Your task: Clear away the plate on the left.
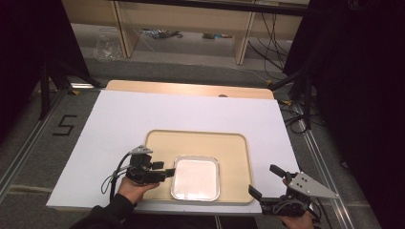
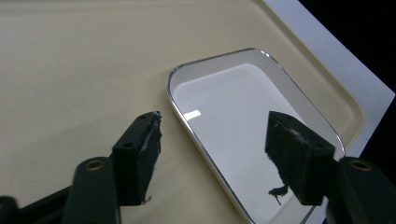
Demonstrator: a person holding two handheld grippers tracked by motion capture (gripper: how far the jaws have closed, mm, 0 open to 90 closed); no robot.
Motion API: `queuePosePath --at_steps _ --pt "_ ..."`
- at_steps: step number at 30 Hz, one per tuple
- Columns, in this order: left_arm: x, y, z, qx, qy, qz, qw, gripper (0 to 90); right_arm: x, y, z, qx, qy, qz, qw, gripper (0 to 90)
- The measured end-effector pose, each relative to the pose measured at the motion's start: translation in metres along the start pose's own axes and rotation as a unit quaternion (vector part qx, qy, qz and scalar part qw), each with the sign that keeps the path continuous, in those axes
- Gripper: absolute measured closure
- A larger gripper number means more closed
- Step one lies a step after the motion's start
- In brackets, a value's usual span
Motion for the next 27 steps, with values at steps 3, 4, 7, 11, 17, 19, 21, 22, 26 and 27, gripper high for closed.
queuePosePath --at_steps 3,4,7,11,17,19,21,22,26,27 --pt "-0.009 0.003 -0.007 0.009 0.028 0.000 0.9996 26.0 0.000 0.000 0.000 0.000 -0.002 0.001 1.0000 2.0" --pt "-0.011 0.004 -0.009 0.008 0.035 0.001 0.9994 23.8 0.000 0.000 0.000 -0.001 -0.002 0.001 1.0000 2.0" --pt "-0.019 0.005 -0.013 0.018 0.053 0.002 0.9984 17.3 0.000 0.000 0.000 0.001 0.001 0.002 1.0000 2.0" --pt "-0.027 0.006 -0.015 0.037 0.073 -0.003 0.9966 16.5 -0.001 0.000 0.000 0.001 -0.002 0.003 1.0000 2.0" --pt "-0.036 0.004 -0.015 0.037 0.088 -0.010 0.9954 16.3 -0.001 0.000 0.000 0.002 -0.001 0.003 1.0000 2.0" --pt "-0.038 0.003 -0.015 0.043 0.088 -0.010 0.9951 16.3 -0.001 0.000 0.000 0.001 -0.001 0.002 1.0000 2.0" --pt "-0.040 0.000 -0.015 0.051 0.090 -0.020 0.9945 16.2 -0.001 0.000 0.000 0.002 -0.001 0.004 1.0000 2.0" --pt "-0.042 -0.001 -0.014 0.053 0.089 -0.022 0.9944 16.2 -0.001 0.001 0.000 0.002 -0.001 0.004 1.0000 2.0" --pt "-0.047 -0.002 -0.015 0.060 0.097 -0.020 0.9932 15.7 -0.001 0.000 0.000 0.002 0.000 0.003 1.0000 2.0" --pt "-0.048 -0.002 -0.015 0.056 0.099 -0.022 0.9933 15.6 -0.001 0.001 0.000 0.002 0.000 0.003 1.0000 2.0"
Point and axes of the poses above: each handheld gripper's, and its own axes: x roughly forward along the jaws, z roughly out of its underside, y roughly to its right, the point moved 10 cm from there along x, roughly forward along the jaws, and after that the axes turned 6 degrees about -x, right-handed, at the moved point
